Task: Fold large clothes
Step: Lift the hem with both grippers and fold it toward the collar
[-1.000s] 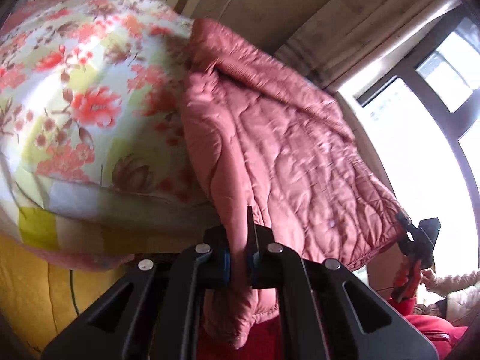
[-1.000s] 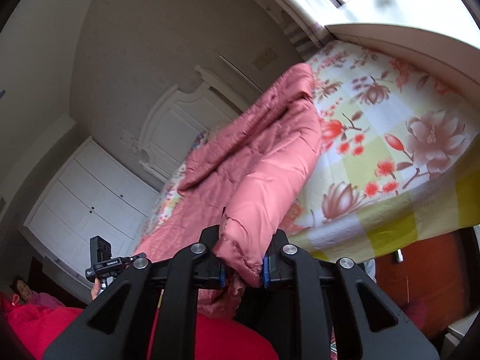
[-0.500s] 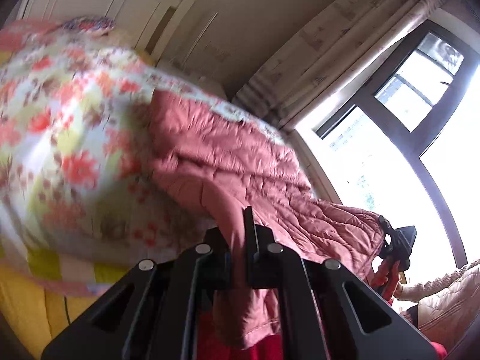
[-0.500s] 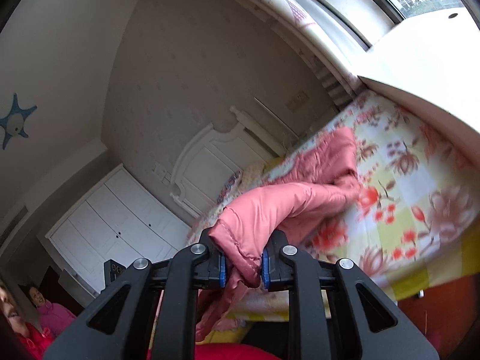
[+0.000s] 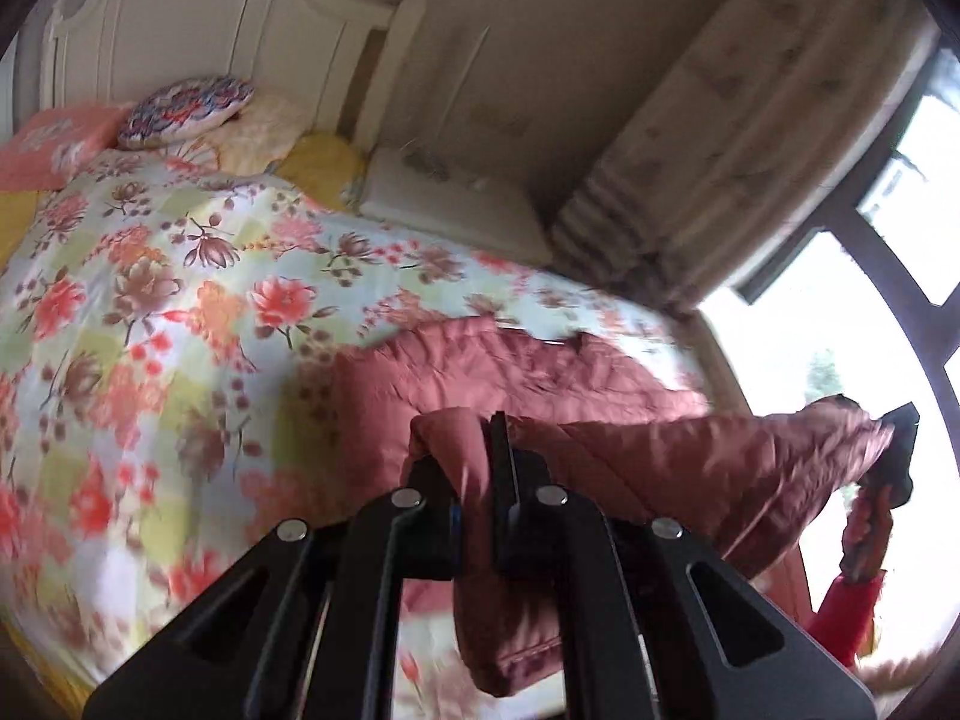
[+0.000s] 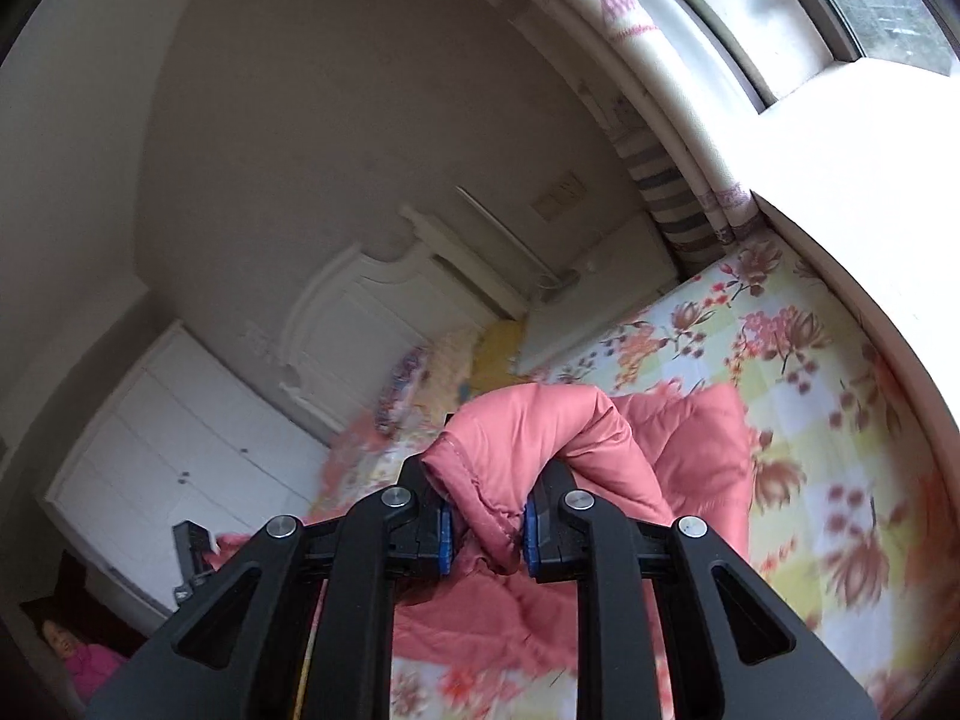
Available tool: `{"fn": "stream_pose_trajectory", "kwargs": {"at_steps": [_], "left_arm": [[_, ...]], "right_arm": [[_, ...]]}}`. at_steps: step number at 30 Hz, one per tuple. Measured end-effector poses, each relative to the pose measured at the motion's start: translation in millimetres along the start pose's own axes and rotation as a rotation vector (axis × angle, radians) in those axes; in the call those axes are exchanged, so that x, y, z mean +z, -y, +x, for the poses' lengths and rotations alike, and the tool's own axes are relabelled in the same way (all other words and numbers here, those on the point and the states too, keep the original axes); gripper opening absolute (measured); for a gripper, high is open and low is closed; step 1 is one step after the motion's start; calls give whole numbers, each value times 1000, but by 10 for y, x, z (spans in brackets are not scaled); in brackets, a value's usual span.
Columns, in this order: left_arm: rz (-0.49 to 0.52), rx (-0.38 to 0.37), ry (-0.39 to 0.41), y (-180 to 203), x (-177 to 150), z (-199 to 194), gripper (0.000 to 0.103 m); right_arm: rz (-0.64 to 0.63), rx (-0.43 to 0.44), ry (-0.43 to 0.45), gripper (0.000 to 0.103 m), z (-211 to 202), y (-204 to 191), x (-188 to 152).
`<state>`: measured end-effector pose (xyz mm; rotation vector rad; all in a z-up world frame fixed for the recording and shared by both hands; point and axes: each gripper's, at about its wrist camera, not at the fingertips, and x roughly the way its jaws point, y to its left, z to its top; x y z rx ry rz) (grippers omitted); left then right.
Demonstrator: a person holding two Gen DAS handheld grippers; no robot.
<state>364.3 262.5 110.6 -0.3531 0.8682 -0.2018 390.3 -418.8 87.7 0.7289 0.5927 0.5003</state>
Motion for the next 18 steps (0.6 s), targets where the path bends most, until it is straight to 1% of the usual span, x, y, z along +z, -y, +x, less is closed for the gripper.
{"fn": "stream_pose_trajectory", "kwargs": {"at_steps": [2, 3, 4, 5, 8, 10, 11, 14, 16, 18], "left_arm": [[-27, 50, -52, -117, 271, 452, 7], [-41, 71, -77, -180, 361, 659, 7], [-58, 86, -97, -241, 425, 837, 7], [-66, 98, -118, -292, 472, 995, 7], [-115, 140, -196, -526, 636, 1605, 7], [-134, 155, -219, -644, 648, 1856, 8], [-146, 167, -235, -695, 643, 1979, 10], [-152, 179, -266, -772, 572, 2173, 11], [-164, 172, -266, -787, 524, 2177, 12], [-184, 164, -270, -804, 515, 2168, 12]], "right_arm": [[11, -61, -35, 19, 367, 101, 160], [17, -110, -63, 19, 633, 198, 260], [24, -134, -79, 19, 783, 269, 281], [33, -174, -107, 19, 1023, 384, 334], [59, -254, -177, 19, 1557, 716, 333], [73, -296, -208, 19, 1814, 905, 281], [79, -324, -227, 19, 1963, 1009, 235], [97, -384, -264, 21, 2178, 1198, 110], [101, -391, -274, 22, 2225, 1263, 53], [126, -382, -267, 24, 2169, 1267, 68]]}}
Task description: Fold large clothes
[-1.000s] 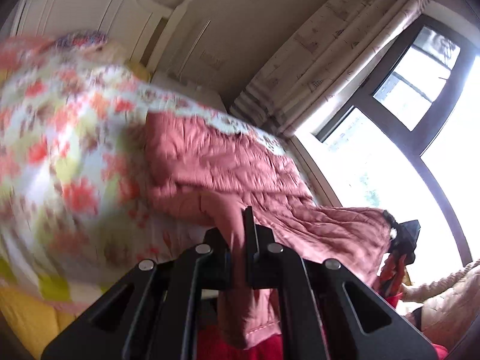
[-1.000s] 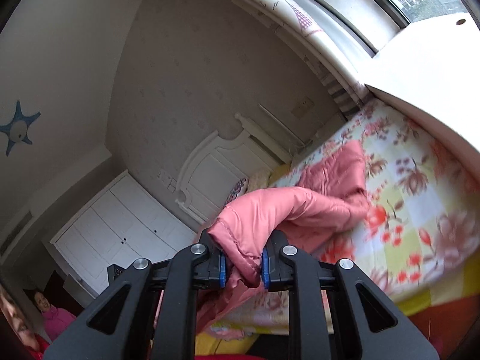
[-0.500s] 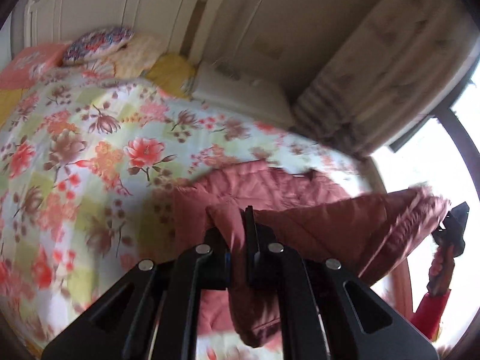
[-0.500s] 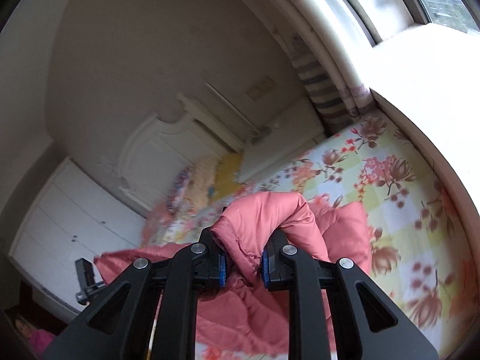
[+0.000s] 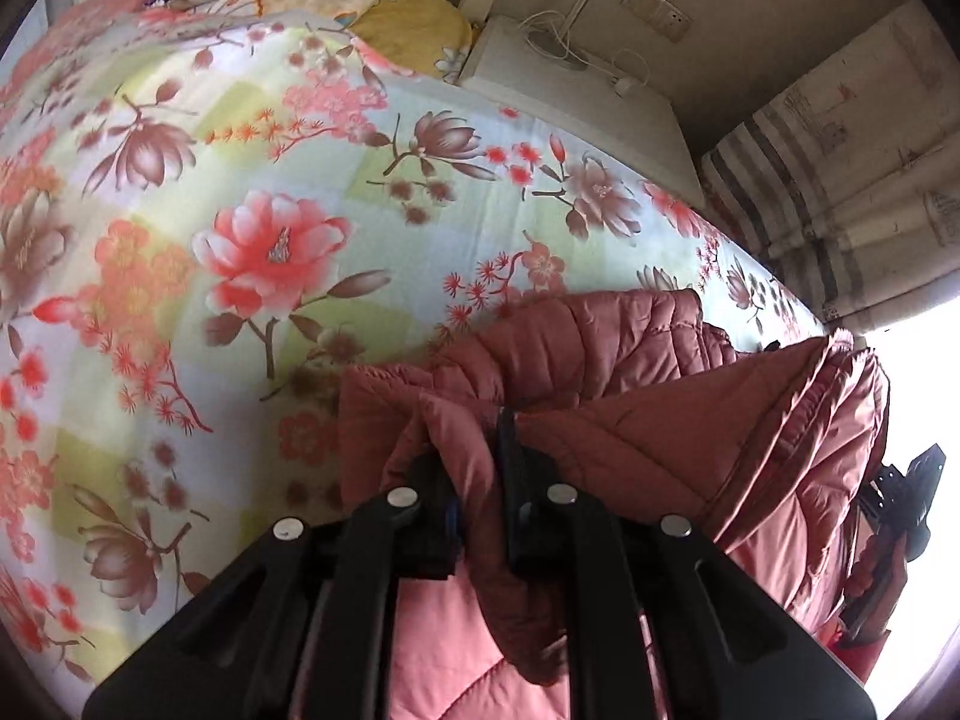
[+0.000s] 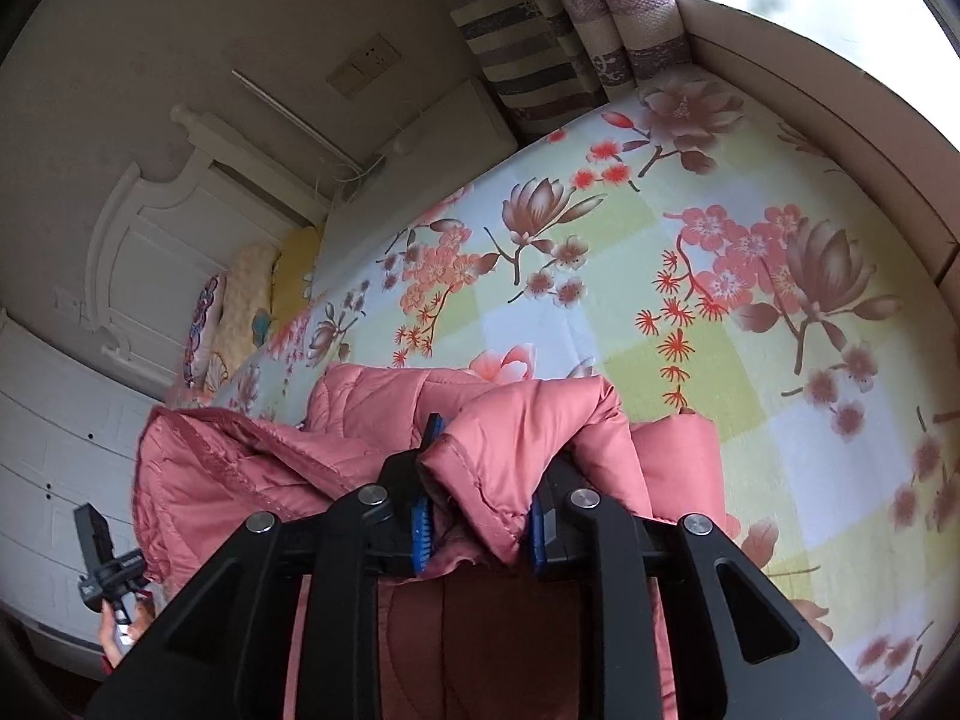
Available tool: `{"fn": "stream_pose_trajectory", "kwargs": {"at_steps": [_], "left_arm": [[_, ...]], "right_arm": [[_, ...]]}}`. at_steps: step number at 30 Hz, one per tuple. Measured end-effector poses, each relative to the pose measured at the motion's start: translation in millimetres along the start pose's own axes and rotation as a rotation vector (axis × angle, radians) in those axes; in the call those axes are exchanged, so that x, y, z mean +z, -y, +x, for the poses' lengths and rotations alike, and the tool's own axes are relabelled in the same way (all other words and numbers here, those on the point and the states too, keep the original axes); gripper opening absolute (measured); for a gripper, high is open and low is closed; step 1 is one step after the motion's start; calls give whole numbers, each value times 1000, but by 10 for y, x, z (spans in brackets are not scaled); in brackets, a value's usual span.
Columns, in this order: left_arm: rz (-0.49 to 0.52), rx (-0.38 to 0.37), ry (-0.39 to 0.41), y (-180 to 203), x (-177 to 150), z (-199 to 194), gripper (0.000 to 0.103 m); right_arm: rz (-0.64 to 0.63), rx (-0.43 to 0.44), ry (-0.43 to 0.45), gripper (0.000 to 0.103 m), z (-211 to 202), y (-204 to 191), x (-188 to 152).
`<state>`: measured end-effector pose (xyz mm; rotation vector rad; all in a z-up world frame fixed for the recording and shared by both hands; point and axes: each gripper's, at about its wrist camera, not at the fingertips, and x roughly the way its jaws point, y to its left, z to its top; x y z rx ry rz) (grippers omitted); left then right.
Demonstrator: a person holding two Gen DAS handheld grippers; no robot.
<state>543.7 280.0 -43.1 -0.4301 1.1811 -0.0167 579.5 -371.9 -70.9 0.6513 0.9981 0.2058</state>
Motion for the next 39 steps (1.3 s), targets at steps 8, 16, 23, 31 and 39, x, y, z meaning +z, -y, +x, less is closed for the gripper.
{"fn": "stream_pose_trajectory", "kwargs": {"at_steps": [8, 16, 23, 31, 39], "left_arm": [[-29, 15, -37, 15, 42, -12, 13], [3, 57, -18, 97, 26, -32, 13], [-3, 44, -16, 64, 17, -138, 17], [61, 159, 54, -89, -137, -602, 85], [116, 188, 207, 42, -336, -1111, 85]], "right_arm": [[79, 34, 159, 83, -691, -171, 239], [-520, -38, 154, 83, -766, -1548, -498], [-957, -367, -39, 77, 721, -2453, -1452], [-832, -325, -209, 93, 1314, -2209, -1320], [-808, -319, -168, 96, 1281, -2215, -1292]]}}
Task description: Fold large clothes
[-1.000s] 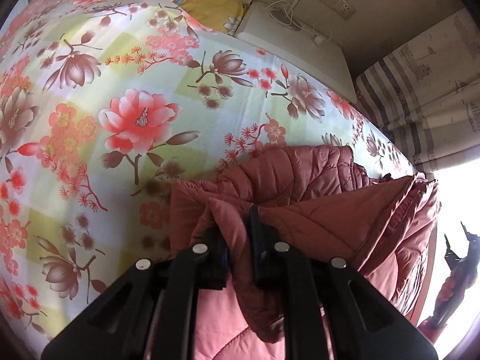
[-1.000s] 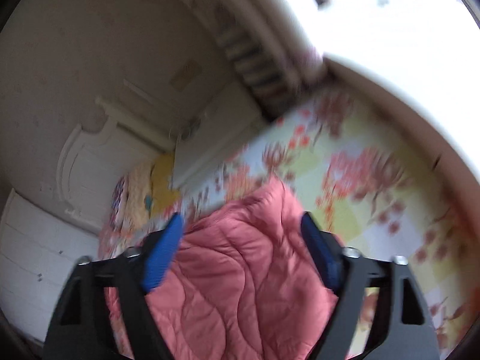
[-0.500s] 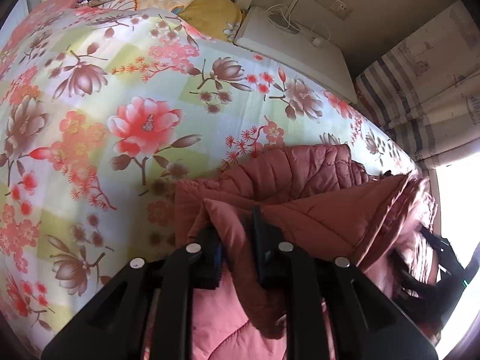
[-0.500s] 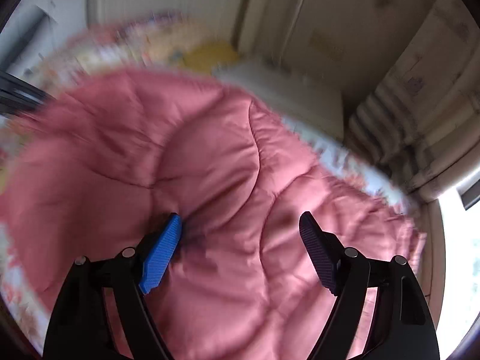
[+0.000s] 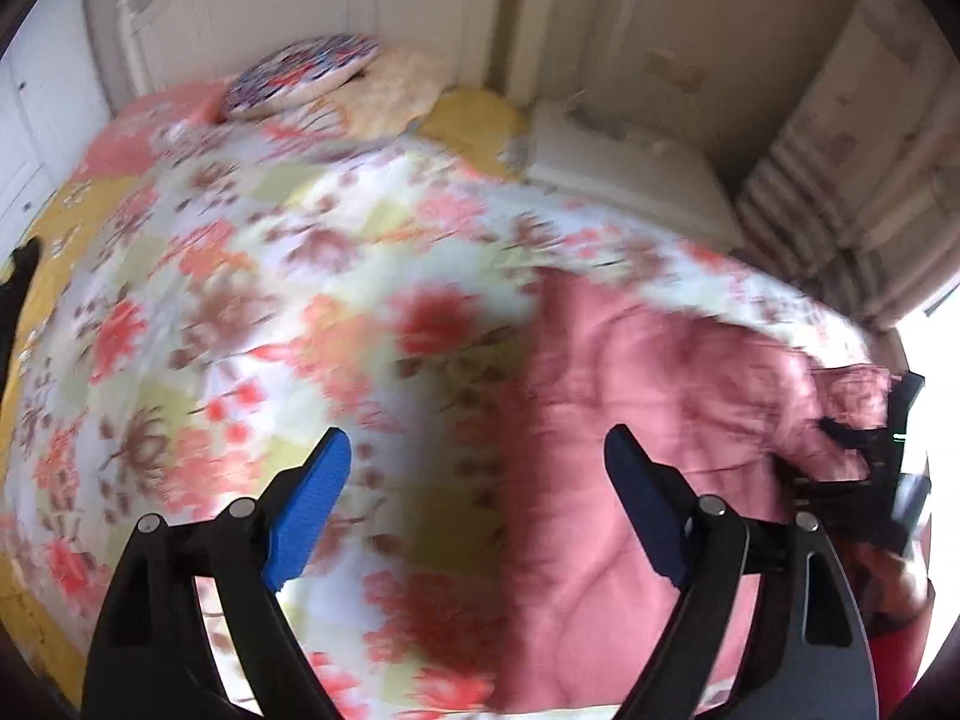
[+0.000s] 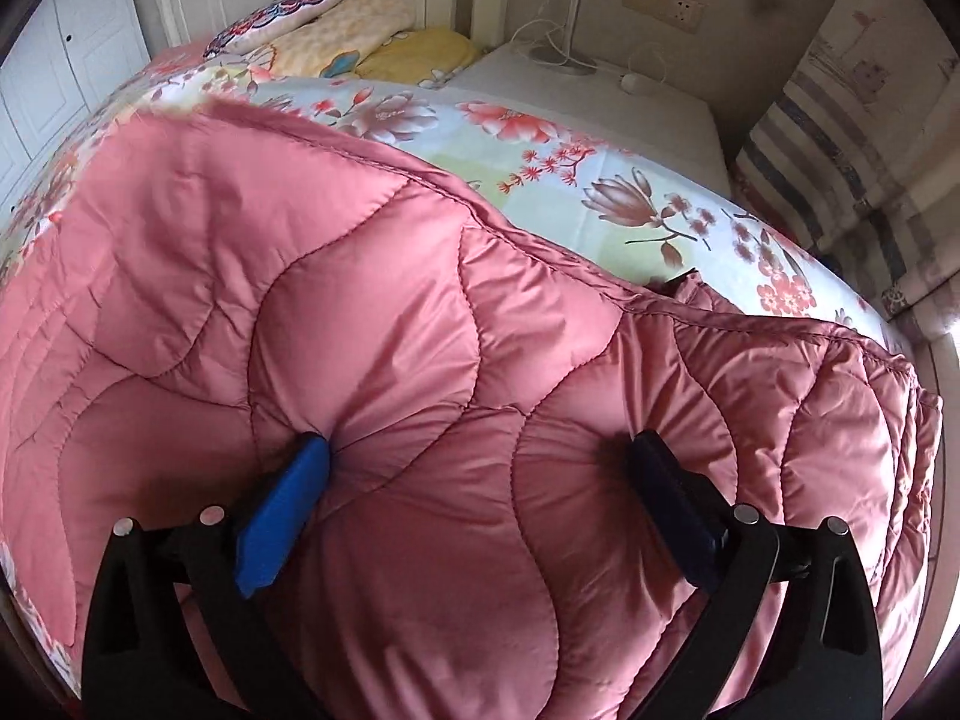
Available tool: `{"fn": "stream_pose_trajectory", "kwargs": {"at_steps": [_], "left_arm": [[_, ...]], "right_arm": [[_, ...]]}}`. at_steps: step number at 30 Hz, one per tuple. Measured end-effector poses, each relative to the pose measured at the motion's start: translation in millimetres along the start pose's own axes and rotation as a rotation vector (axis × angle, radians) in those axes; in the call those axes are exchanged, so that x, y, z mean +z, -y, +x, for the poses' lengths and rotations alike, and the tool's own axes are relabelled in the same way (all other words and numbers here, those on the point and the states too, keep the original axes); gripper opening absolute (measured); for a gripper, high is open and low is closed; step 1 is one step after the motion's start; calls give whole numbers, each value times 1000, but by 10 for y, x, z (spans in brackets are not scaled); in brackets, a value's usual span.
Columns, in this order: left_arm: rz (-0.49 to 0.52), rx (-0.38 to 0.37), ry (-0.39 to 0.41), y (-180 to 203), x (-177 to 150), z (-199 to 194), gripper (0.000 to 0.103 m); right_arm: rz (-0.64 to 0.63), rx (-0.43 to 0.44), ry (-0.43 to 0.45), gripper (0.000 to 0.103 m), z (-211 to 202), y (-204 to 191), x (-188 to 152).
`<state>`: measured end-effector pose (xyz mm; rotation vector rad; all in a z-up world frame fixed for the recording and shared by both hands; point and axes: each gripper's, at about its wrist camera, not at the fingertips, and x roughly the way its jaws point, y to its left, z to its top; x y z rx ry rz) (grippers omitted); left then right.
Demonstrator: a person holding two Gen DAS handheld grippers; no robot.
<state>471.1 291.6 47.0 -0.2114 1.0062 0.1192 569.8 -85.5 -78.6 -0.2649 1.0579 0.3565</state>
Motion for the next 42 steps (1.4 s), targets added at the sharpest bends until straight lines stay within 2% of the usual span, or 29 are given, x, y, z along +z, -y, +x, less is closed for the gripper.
{"fn": "stream_pose_trajectory", "kwargs": {"at_steps": [2, 5, 8, 11, 13, 15, 16, 17, 19, 21, 22, 24, 26, 29, 30, 32, 33, 34, 35, 38, 42], "left_arm": [[49, -10, 27, 354, 44, 53, 85], [64, -52, -26, 804, 110, 318, 85], [104, -21, -56, 1273, 151, 639, 82], [134, 74, -71, 1491, 156, 947, 82], [158, 134, -82, 1593, 129, 1130, 82], [194, 235, -83, 1671, 74, 1356, 82], [206, 278, -81, 1670, 40, 1458, 83], [215, 295, -79, 1650, 10, 1522, 84], [210, 301, -67, 1614, -14, 1605, 85], [224, 319, -68, 1623, -18, 1633, 86], [235, 322, -65, 1625, -24, 1636, 86], [224, 304, -68, 1584, -22, 1638, 87], [215, 292, -65, 1548, -17, 1642, 87], [218, 304, -54, 1563, -23, 1658, 87], [219, 304, -51, 1578, -31, 1646, 87], [212, 295, -51, 1568, -33, 1633, 87], [210, 294, -50, 1565, -32, 1620, 87], [213, 297, -47, 1564, -38, 1604, 87], [212, 290, -51, 1555, -47, 1574, 87], [196, 251, -26, 1526, -140, 1260, 82], [200, 160, 74, 1443, -531, 587, 83]], "right_arm": [[15, 15, 16, 96, -36, 25, -34], [37, 31, 40, 94, -114, 71, -41], [82, 41, 86, 91, -324, 182, -46], [76, -59, 140, 91, -582, 326, 4], [70, -134, 147, 91, -598, 412, 62], [76, -245, 115, 91, -450, 525, 88], [72, -318, 58, 91, -263, 592, 74], [64, -344, 18, 91, -121, 635, 49], [79, -299, 7, 92, 77, 706, -20], [40, -328, 1, 91, 65, 664, 17], [-1, -342, 12, 80, -6, 622, 47], [-13, -343, 51, 76, -301, 545, 9], [-69, -269, 131, 79, -728, 329, -165], [-164, -168, 168, 89, -1016, -15, -513], [-195, -168, 168, 89, -1005, -125, -645], [-207, -212, 92, 92, -732, -204, -792], [-162, -180, 74, 94, -551, -168, -838], [-127, -164, 85, 98, -488, -118, -849], [-96, -131, 80, 98, -459, -43, -836], [-64, -73, 54, 97, -505, 66, -803], [-17, -95, 148, 97, -882, 73, -913]]}}
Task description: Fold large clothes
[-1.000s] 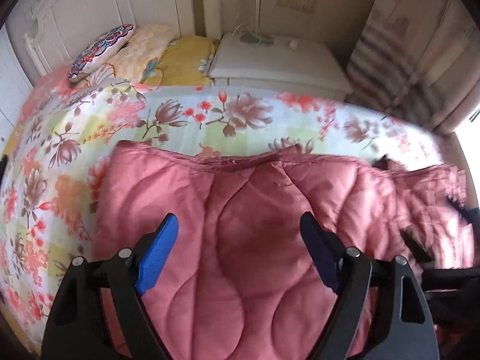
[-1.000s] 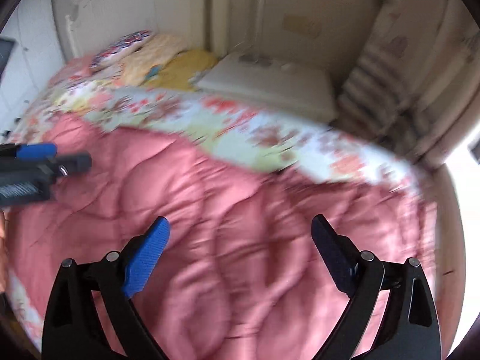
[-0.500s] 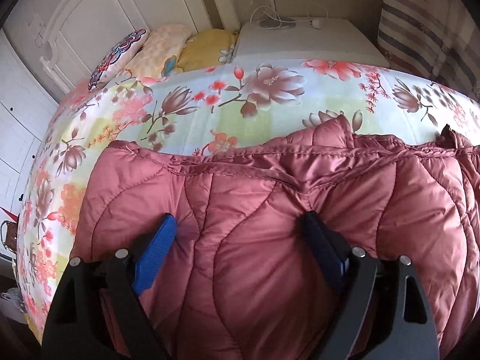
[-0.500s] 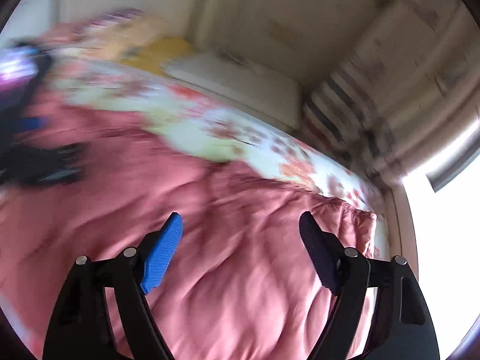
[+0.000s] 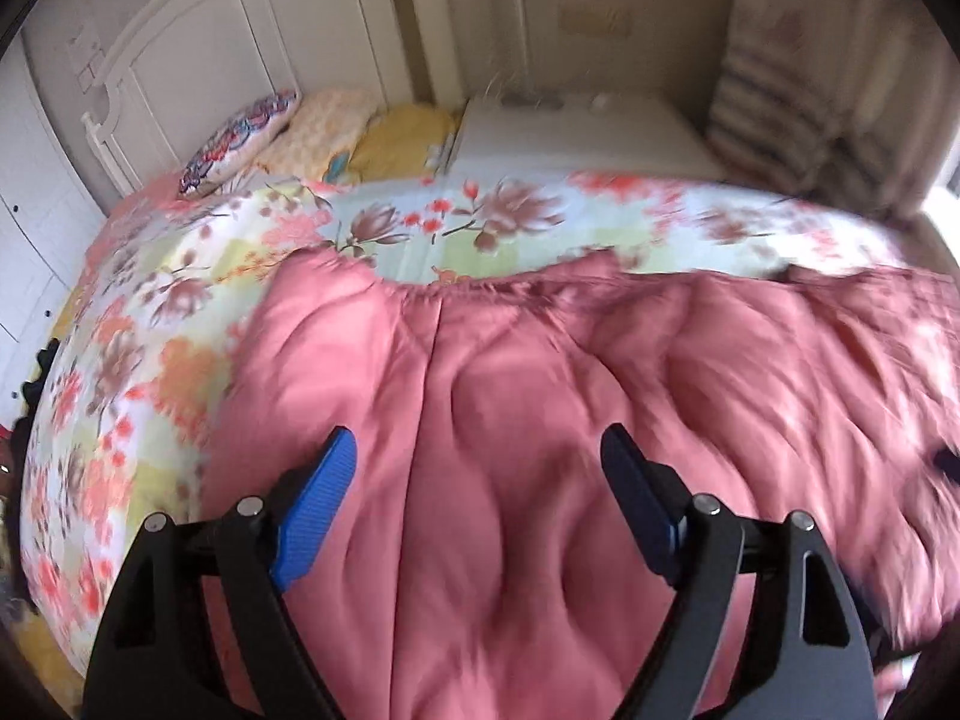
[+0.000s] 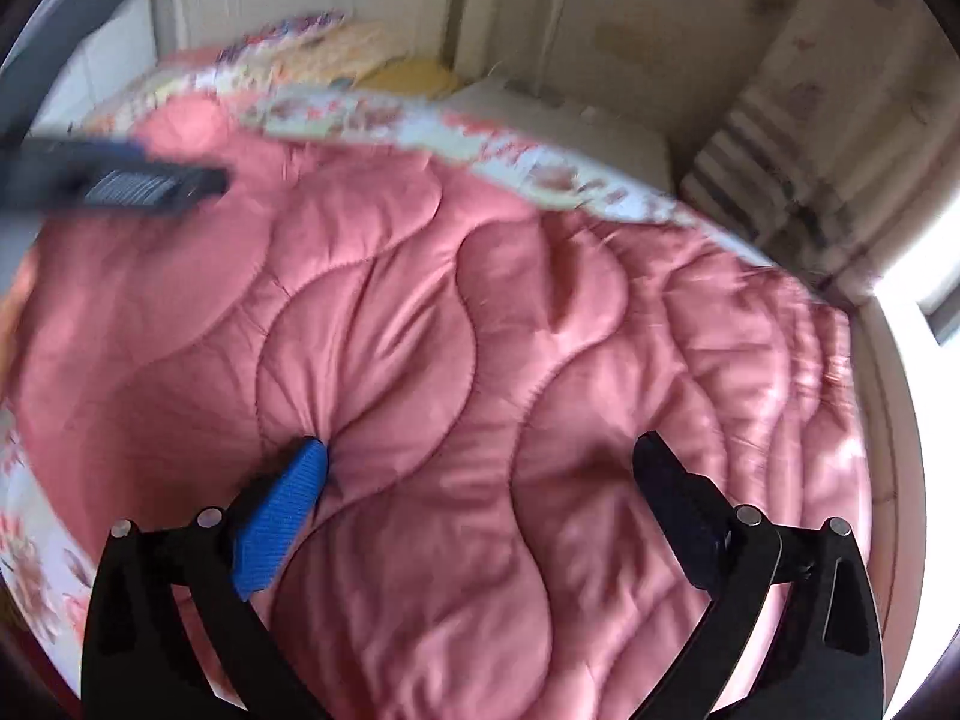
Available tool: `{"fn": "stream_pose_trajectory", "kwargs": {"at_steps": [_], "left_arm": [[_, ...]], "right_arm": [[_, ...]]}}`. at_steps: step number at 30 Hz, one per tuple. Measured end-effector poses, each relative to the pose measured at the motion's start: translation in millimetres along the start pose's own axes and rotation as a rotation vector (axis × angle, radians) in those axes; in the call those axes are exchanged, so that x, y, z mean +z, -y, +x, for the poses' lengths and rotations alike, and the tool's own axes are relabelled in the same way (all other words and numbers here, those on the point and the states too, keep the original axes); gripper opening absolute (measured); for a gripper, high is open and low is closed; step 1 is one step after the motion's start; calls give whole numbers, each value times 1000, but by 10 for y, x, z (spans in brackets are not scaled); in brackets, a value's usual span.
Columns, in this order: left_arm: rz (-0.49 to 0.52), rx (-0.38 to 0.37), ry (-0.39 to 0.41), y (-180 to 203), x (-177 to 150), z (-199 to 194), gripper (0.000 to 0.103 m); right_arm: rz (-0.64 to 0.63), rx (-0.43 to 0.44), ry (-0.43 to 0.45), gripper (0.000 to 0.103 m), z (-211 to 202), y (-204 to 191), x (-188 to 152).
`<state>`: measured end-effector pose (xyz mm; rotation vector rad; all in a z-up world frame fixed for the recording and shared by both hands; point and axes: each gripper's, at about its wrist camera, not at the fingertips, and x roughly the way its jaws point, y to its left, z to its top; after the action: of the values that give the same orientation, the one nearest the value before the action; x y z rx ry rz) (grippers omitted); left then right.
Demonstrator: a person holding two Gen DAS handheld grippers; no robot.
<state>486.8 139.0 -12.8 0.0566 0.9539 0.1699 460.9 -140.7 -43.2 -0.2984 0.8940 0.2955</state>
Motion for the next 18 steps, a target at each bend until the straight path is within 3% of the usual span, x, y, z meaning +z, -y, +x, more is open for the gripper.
{"fn": "stream_pose_trajectory", "kwargs": {"at_steps": [3, 5, 7, 9, 10, 12, 16, 18], "left_arm": [[-15, -47, 40, -78, -383, -345, 84], [-21, -47, 49, -83, -655, -455, 85], [0, -2, 42, -4, -820, -405, 85], [37, 27, -4, 112, -959, -207, 88], [44, 42, 9, 146, -994, -167, 89], [56, 63, 10, 188, -1034, -93, 90], [14, 44, -18, 138, -1032, -198, 83], [-15, 24, 13, 98, -1064, -383, 81]], "right_arm": [[50, -17, 104, 97, -461, 51, -162], [66, -59, 114, 98, -613, 87, -309], [76, -131, 76, 98, -574, 139, -461], [110, -174, -17, 99, -295, 250, -589], [129, -149, -53, 99, -114, 288, -673], [157, -132, -31, 99, 4, 288, -766], [162, -131, -29, 97, -138, 321, -724], [179, -129, 9, 97, -315, 305, -719]]}}
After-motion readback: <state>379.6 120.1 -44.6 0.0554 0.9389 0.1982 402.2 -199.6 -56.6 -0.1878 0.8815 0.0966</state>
